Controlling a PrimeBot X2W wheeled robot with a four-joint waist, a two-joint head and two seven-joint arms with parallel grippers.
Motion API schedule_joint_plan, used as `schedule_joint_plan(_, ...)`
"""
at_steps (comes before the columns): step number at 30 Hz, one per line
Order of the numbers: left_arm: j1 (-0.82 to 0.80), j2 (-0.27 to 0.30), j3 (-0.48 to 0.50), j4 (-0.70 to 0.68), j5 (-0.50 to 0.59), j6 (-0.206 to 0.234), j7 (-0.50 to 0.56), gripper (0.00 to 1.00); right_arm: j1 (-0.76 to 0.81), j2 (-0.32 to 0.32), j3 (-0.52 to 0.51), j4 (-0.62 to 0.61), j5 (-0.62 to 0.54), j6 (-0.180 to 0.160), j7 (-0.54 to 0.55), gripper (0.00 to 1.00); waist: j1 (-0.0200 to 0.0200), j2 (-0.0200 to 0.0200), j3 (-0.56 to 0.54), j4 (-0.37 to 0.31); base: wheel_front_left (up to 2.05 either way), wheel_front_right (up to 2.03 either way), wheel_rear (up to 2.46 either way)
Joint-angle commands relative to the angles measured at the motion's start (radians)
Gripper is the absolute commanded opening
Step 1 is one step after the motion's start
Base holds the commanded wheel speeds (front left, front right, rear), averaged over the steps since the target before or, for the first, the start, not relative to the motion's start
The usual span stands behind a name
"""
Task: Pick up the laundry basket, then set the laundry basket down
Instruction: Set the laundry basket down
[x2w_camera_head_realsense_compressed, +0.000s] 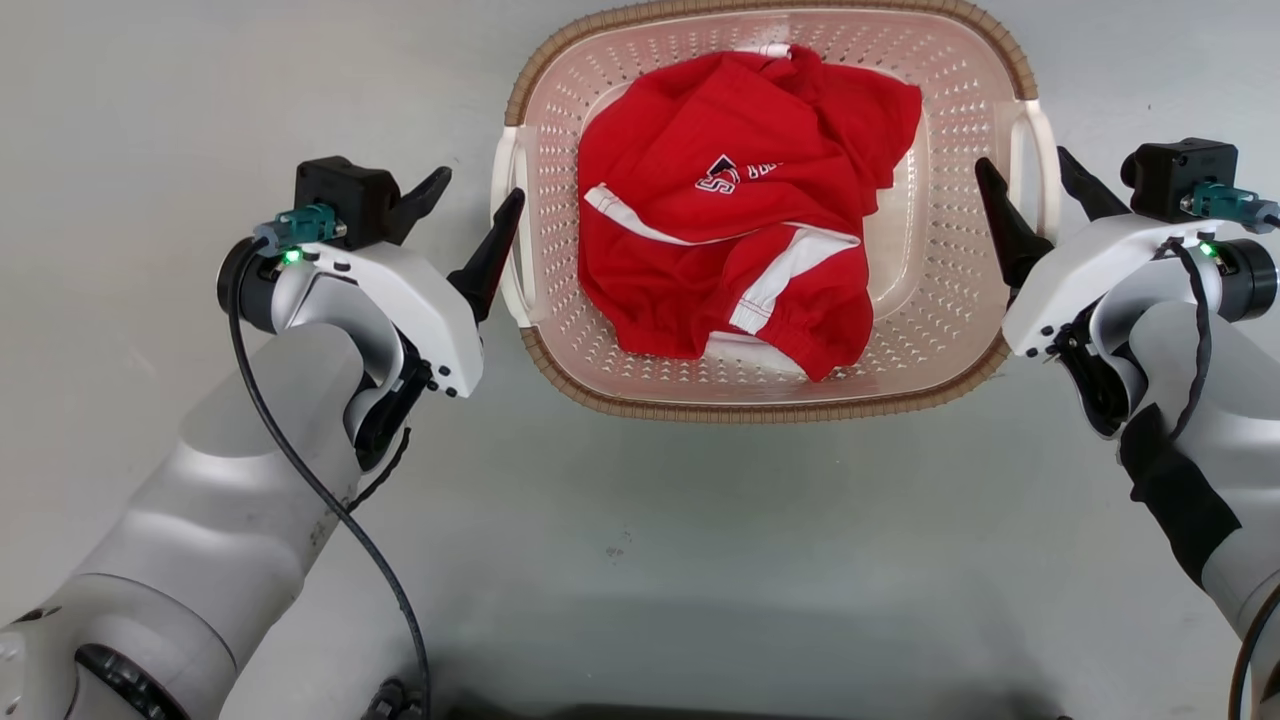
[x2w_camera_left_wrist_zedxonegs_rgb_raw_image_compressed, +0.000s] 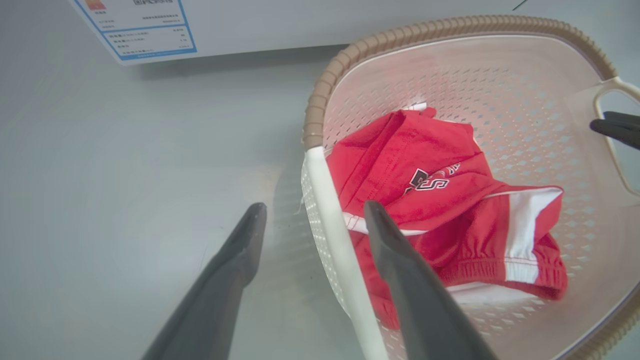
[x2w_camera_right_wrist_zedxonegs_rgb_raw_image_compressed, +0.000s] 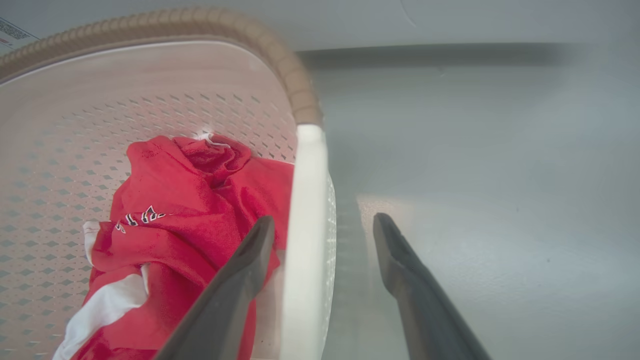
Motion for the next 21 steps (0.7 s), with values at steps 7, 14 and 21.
schedule_joint_plan(7, 0.065, 0.025, 0.059, 0.025, 0.006, 0.009, -0.01, 1.0, 0.073, 0.005, 0.03, 0.008, 0.022, -0.004, -0.006, 1.0, 0.0, 0.0, -0.057, -0.002, 0.0, 0.0, 0.0)
schedule_joint_plan(14, 0.112, 0.019, 0.097, 0.05, 0.008, 0.009, -0.01, 1.0, 0.097, 0.005, 0.042, 0.012, 0.037, -0.004, -0.006, 1.0, 0.0, 0.0, -0.117, -0.005, 0.0, 0.0, 0.0)
schedule_joint_plan(21, 0.152, 0.026, 0.13, 0.063, 0.004, 0.009, -0.01, 1.0, 0.121, 0.005, 0.047, -0.004, 0.04, -0.004, -0.006, 1.0, 0.0, 0.0, -0.18, -0.007, 0.0, 0.0, 0.0)
